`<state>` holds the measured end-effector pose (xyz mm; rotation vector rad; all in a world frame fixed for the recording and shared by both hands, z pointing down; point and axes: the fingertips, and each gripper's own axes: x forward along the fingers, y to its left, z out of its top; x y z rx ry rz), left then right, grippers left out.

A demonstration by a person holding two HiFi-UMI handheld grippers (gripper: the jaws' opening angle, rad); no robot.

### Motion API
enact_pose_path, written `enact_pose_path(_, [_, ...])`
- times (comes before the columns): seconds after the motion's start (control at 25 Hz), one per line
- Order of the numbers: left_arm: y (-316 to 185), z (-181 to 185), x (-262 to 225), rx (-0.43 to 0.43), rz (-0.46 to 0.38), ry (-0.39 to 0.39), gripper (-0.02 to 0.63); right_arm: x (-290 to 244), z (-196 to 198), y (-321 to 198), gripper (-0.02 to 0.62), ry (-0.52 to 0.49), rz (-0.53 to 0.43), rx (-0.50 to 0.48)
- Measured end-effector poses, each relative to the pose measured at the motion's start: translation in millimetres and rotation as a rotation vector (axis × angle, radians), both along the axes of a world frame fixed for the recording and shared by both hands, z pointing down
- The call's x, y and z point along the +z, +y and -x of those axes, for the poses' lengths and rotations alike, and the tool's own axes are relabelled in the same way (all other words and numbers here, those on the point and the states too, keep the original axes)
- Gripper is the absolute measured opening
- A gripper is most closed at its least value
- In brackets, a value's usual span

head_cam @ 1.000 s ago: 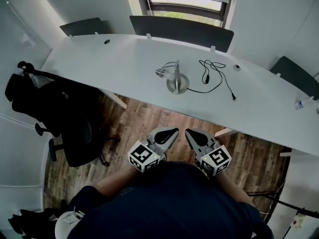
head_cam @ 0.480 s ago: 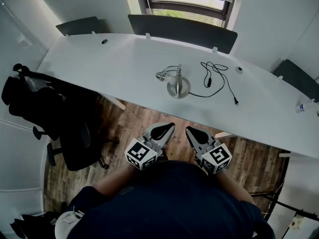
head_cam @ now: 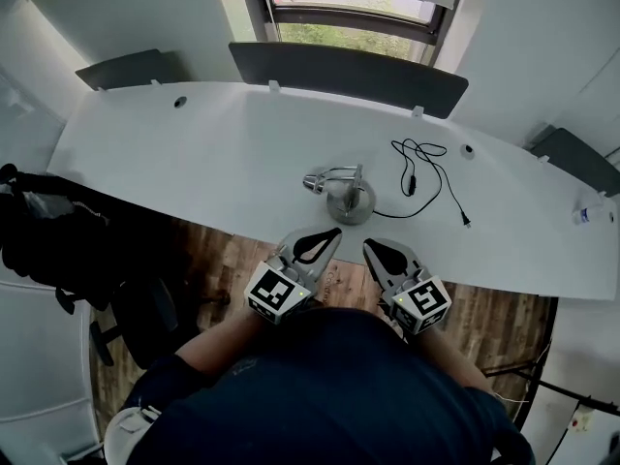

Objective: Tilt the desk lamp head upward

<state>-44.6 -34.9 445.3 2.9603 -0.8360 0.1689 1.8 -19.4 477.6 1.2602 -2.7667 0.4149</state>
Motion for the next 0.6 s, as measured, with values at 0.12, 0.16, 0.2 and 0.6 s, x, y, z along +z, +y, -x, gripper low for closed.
enact_pose_path(0.12, [-33,10,4,0.028,-0.014,-0.024,0.006,4,7,-29,0.012,0.014,0.016,0.044])
enact_pose_path(0.16, [-43,12,3,0.037,-0.014,-0.024,0.006,5,9,-38,0.012,0.021,0.021,0.057])
enact_pose_path(0.2, [-52,13,2,0.047,-0.018,-0.026,0.006,7,10,-45,0.012,0.029,0.025,0.068])
enact_pose_path(0.6, [-103,10,29,-0.002,-0.011,-0.071,0.006,36,-6,-89,0.012,0.061,0.068,0.075])
